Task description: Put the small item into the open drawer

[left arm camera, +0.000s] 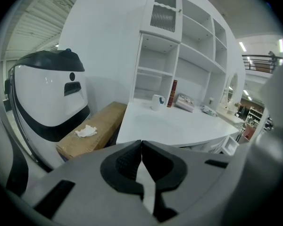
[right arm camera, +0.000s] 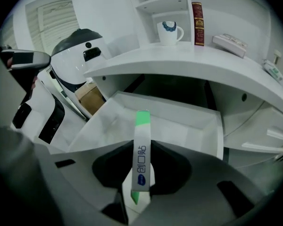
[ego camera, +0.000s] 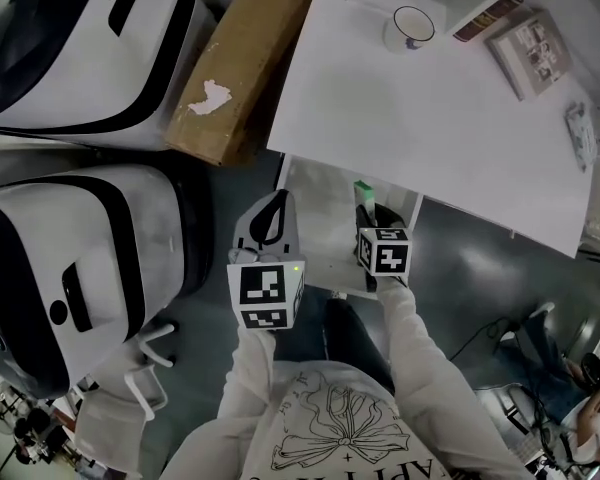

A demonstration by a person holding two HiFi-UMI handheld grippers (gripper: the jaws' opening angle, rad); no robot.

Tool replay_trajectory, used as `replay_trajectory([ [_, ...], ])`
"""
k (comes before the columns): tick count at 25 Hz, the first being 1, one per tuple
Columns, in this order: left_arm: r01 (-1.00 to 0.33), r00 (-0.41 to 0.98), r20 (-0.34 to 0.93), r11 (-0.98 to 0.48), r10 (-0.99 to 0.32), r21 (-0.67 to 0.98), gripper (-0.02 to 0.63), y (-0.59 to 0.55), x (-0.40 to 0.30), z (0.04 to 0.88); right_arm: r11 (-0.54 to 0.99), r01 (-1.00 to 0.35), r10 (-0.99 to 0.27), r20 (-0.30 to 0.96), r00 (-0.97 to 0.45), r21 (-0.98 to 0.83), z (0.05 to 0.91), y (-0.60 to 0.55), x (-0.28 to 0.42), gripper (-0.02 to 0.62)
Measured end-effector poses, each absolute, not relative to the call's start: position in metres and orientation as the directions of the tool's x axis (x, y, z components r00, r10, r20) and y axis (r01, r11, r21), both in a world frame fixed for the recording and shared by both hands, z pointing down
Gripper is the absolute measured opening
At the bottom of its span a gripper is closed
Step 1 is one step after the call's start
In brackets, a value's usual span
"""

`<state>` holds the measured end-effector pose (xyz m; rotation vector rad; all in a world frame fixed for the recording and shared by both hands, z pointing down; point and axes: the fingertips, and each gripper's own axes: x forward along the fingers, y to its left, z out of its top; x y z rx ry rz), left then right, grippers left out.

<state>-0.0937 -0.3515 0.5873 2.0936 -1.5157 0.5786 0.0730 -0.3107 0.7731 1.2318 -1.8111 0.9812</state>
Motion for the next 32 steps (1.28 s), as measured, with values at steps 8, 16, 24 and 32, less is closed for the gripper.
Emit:
replay_trajectory([
  [8, -0.961, 0.272, 0.613, -0.243, -0.742, 0.132, 0.006, -0.356, -0.099, 0.596, 0.236, -0.954, -0.33, 0.908, -0.259, -0.187, 0.811, -0.323, 0.075, 0.089],
  [16, -0.961, 0.272, 0.627, -0.239, -0.73, 0.138, 0.006, -0.353, -0.098, 0.604, 0.226, -0.96, -0.307, 0.923, -0.233, -0.168, 0.83, -0.326, 0.077, 0.09],
  [24, -0.964, 0.261, 0.629, -0.228, -0.733, 0.135, 0.006, -0.35, -0.101, 0.604, 0.219, -0.958, -0.324, 0.912, -0.252, -0.187, 0.826, -0.329, 0.076, 0.152],
  [32, -0.963, 0.266, 0.585, -0.236, -0.766, 0.127, 0.006, -0.346, -0.096, 0.574, 0.239, -0.954, -0.413, 0.87, -0.269, -0.181, 0.771, -0.327, 0.079, 0.117],
])
